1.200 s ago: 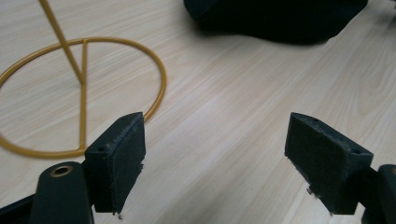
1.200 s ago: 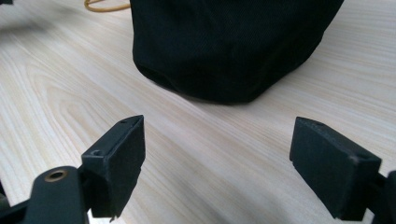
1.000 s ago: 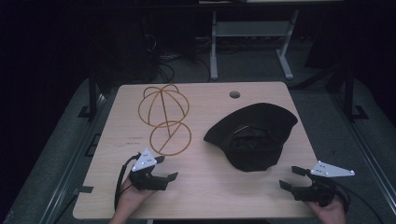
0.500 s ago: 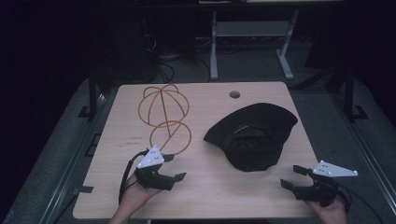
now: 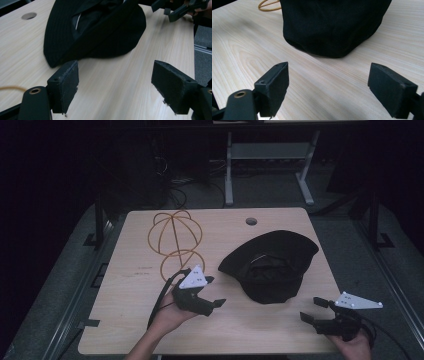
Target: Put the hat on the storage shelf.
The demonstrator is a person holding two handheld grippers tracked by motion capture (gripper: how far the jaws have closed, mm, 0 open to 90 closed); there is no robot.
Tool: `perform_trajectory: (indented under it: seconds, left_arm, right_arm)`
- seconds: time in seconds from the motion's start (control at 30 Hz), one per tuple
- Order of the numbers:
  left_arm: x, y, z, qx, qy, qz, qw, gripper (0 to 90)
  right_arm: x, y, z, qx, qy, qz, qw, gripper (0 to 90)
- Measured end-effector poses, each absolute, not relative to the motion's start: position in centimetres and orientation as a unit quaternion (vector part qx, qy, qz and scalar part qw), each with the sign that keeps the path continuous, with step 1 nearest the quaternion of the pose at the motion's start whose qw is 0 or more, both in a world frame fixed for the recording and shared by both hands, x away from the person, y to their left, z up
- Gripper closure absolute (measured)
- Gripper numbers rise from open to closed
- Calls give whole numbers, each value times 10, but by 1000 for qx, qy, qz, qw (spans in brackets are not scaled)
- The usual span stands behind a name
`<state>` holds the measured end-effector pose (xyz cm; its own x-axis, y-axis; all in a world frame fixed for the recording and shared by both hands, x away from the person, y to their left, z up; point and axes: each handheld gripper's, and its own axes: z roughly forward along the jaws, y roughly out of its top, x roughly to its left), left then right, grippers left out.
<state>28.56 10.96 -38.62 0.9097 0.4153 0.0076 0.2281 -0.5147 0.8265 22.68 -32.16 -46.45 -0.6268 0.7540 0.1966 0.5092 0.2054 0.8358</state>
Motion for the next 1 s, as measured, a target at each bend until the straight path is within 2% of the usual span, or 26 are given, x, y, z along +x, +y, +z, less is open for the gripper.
perform_trajectory:
  seconds: [0.33, 0.57, 0.83, 1.0]
  left_arm:
    - [312, 67, -376, 870, 175, 94, 450, 262]
    - [325, 49, -374, 881, 169, 94, 432, 436]
    - [323, 43, -374, 886, 156, 96, 426, 382]
    - [322, 41, -373, 887, 153, 100, 424, 387]
  right_arm:
    - [227, -322, -464, 412, 764, 481, 124, 166]
    - [229, -322, -465, 412, 763, 483, 124, 167]
    - [232, -322, -466, 412, 760, 488, 121, 173]
    - [232, -323, -466, 413, 760, 486, 124, 173]
